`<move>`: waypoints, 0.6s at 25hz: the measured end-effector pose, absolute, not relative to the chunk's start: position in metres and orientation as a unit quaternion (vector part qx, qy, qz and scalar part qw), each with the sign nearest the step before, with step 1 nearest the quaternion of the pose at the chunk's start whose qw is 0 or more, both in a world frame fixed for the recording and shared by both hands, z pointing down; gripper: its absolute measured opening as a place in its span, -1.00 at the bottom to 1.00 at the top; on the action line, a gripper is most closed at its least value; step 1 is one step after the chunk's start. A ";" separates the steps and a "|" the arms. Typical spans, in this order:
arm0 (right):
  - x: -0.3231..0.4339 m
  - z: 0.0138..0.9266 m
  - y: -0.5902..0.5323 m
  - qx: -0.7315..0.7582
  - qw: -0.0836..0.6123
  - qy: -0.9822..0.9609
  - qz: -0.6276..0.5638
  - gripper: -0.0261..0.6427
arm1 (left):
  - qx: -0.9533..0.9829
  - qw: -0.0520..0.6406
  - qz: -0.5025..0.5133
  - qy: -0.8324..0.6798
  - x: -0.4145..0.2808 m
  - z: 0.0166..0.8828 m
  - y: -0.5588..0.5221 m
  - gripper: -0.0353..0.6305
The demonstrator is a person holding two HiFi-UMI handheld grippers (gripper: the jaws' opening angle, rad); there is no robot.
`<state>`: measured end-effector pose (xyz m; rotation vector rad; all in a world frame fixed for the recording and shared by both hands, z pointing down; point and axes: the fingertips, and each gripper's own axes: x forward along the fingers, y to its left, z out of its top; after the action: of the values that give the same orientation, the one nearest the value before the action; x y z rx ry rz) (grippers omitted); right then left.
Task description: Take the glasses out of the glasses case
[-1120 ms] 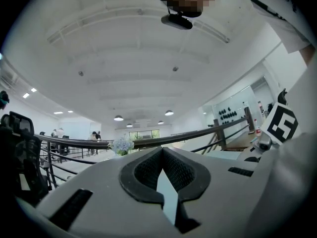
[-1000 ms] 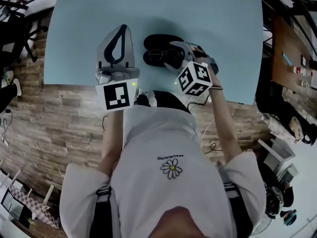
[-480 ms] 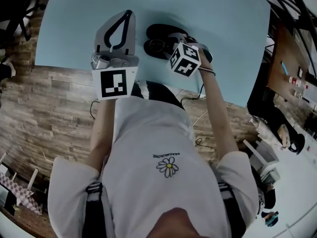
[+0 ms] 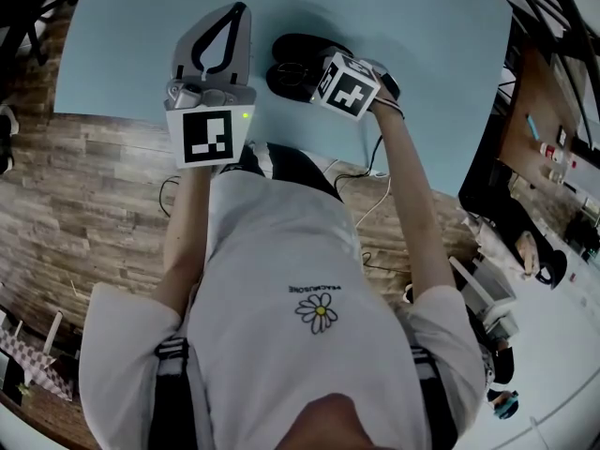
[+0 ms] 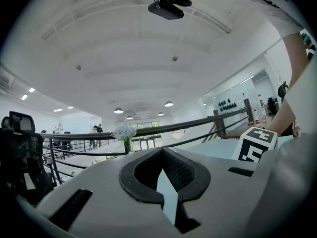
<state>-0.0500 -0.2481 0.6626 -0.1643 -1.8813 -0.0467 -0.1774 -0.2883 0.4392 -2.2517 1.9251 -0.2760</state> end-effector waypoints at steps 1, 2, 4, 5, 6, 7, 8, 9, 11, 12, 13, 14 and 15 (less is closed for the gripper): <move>-0.050 0.662 -0.249 -0.071 0.584 -0.808 -0.027 -0.46 | -0.755 0.085 -0.096 0.643 -0.175 0.439 -0.288 -0.84; -0.050 0.661 -0.249 -0.072 0.584 -0.808 -0.040 -0.50 | -0.757 0.086 -0.099 0.640 -0.173 0.439 -0.288 -0.84; -0.050 0.661 -0.249 -0.077 0.589 -0.802 -0.065 -0.56 | -0.760 0.084 -0.102 0.636 -0.170 0.440 -0.288 -0.84; -0.050 0.661 -0.249 -0.080 0.592 -0.799 -0.073 -0.58 | -0.761 0.083 -0.102 0.636 -0.170 0.440 -0.288 -0.85; -0.051 0.661 -0.249 -0.083 0.593 -0.797 -0.076 -0.59 | -0.761 0.082 -0.100 0.636 -0.170 0.440 -0.288 -0.84; -0.053 0.660 -0.248 -0.086 0.593 -0.797 -0.077 -0.60 | -0.760 0.081 -0.099 0.637 -0.171 0.440 -0.287 -0.84; -0.053 0.660 -0.248 -0.086 0.591 -0.798 -0.078 -0.60 | -0.760 0.081 -0.100 0.637 -0.171 0.440 -0.287 -0.84; -0.053 0.659 -0.248 -0.086 0.590 -0.799 -0.079 -0.60 | -0.759 0.079 -0.101 0.638 -0.171 0.441 -0.286 -0.84; -0.050 0.657 -0.247 -0.083 0.588 -0.801 -0.082 -0.61 | -0.759 0.079 -0.101 0.639 -0.169 0.441 -0.283 -0.84; -0.050 0.656 -0.246 -0.081 0.586 -0.802 -0.082 -0.61 | -0.758 0.080 -0.101 0.639 -0.169 0.439 -0.282 -0.84; -0.050 0.654 -0.246 -0.078 0.584 -0.804 -0.081 -0.61 | -0.758 0.082 -0.100 0.639 -0.169 0.438 -0.281 -0.84; -0.050 0.652 -0.245 -0.075 0.581 -0.806 -0.079 -0.61 | -0.758 0.085 -0.099 0.640 -0.169 0.437 -0.280 -0.84; -0.050 0.649 -0.245 -0.070 0.578 -0.809 -0.077 -0.61 | -0.757 0.087 -0.099 0.640 -0.170 0.435 -0.279 -0.85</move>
<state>-0.0505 -0.2451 0.6490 -0.1648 -1.8928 -0.1810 -0.1695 -0.2793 0.4352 -2.2562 1.9051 -0.2958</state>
